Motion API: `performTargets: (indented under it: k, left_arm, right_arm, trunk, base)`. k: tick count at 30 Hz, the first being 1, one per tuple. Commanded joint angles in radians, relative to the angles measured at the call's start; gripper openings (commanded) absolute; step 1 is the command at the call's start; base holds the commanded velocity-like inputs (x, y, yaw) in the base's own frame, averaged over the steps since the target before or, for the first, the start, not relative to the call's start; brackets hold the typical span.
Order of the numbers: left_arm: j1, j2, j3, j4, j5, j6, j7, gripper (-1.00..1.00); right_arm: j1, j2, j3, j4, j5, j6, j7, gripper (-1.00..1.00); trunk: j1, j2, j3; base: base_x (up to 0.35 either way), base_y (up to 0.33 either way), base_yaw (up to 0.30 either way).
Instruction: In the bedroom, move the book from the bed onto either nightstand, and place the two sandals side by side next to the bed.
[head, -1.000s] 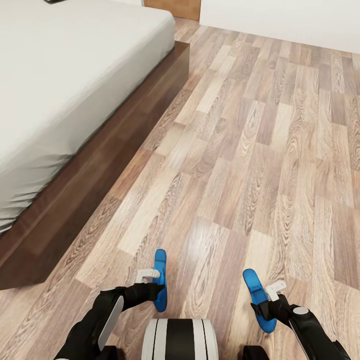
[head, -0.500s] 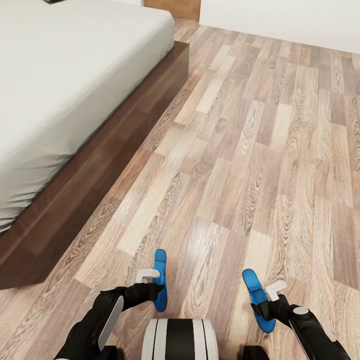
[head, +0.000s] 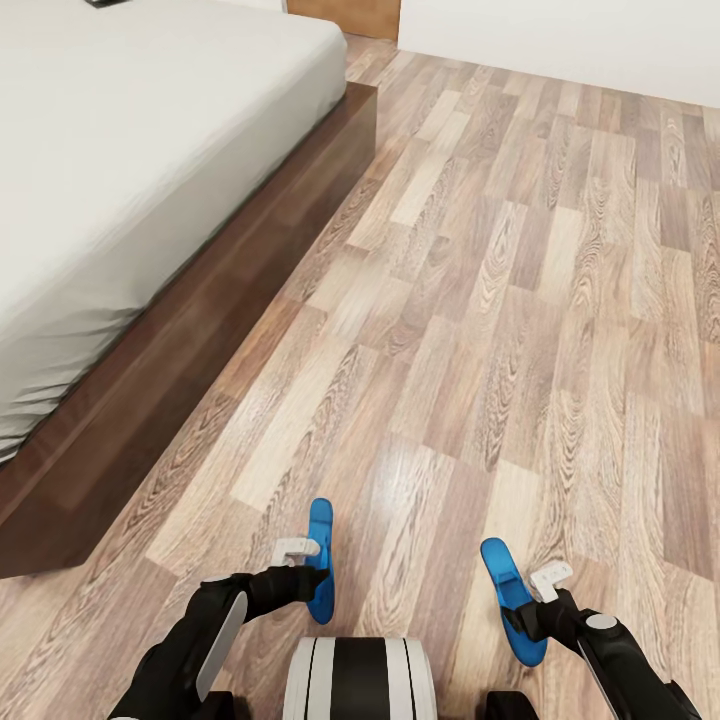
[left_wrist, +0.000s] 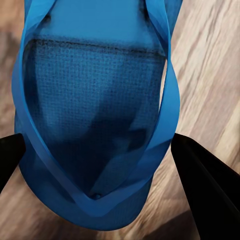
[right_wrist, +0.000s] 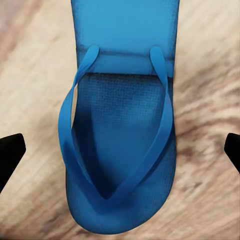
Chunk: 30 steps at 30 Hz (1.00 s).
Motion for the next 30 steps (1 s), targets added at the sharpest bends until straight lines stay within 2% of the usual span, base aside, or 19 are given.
performTargets:
  k: [1,9,30]
  left_arm:
    - [0.000,0.000,0.001,-0.001,0.007,0.008,0.002,-1.00]
    - [0.000,0.000,-0.001,-0.001,0.007,0.008,0.002,-1.00]
    - [0.000,0.001,0.001,-0.001,0.007,0.008,0.002,-1.00]
  right_arm:
    - [0.000,0.001,-0.003,-0.002,0.010,0.003,0.009,1.00]
    - [0.000,0.001,-0.003,-0.002,0.010,0.003,0.009,1.00]
    - [0.000,0.001,-0.002,-0.002,0.010,0.003,0.009,1.00]
  trunk:
    - [0.000,0.000,-0.004]
    - [0.004,-0.002,-0.035]
    - [0.004,-0.002,-0.035]
  base:
    - [0.000,0.000,0.000]
    - [0.000,0.000,0.000]
    - [0.045,0.017,0.000]
